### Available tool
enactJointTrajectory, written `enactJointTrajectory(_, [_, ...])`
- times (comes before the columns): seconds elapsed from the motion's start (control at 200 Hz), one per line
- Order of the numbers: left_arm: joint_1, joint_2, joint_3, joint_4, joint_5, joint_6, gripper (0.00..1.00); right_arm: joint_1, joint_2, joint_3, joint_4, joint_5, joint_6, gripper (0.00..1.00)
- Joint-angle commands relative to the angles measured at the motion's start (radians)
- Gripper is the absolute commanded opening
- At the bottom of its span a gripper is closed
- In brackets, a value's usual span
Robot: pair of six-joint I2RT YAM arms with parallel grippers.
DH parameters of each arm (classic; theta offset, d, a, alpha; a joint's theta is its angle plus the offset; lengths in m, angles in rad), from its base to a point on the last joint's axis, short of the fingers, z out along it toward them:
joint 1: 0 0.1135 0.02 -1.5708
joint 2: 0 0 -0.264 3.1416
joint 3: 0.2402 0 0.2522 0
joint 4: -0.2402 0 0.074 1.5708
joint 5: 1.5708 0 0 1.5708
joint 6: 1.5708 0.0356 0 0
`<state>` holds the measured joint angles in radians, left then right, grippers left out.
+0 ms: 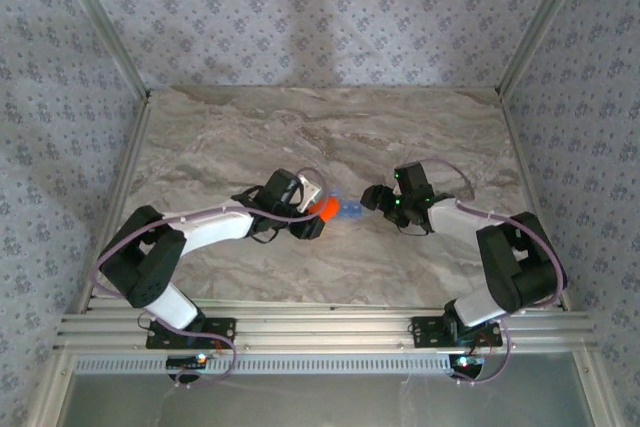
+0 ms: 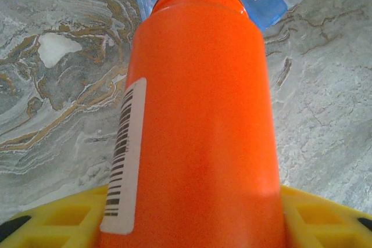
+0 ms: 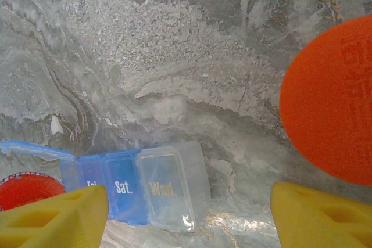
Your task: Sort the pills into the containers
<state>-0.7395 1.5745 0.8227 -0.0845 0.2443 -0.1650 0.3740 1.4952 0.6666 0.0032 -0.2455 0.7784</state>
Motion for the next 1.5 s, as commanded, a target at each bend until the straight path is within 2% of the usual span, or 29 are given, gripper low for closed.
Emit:
enactJointTrajectory(0.0, [0.006, 0.012, 0.039, -0.042, 0.014, 0.020, 0.00, 0.006, 0.015, 0.032, -0.026, 0.021, 0.001, 0.75])
enactJointTrajectory(0.615, [0.005, 0.051, 0.151, -0.225, -0.028, 0.092, 0.00, 0.019, 0.047, 0.052, -0.020, 0.022, 0.004, 0.74])
enactJointTrajectory(1.494, [-0.003, 0.084, 0.257, -0.355, -0.065, 0.119, 0.00, 0.021, 0.066, 0.060, -0.017, 0.002, -0.006, 0.73])
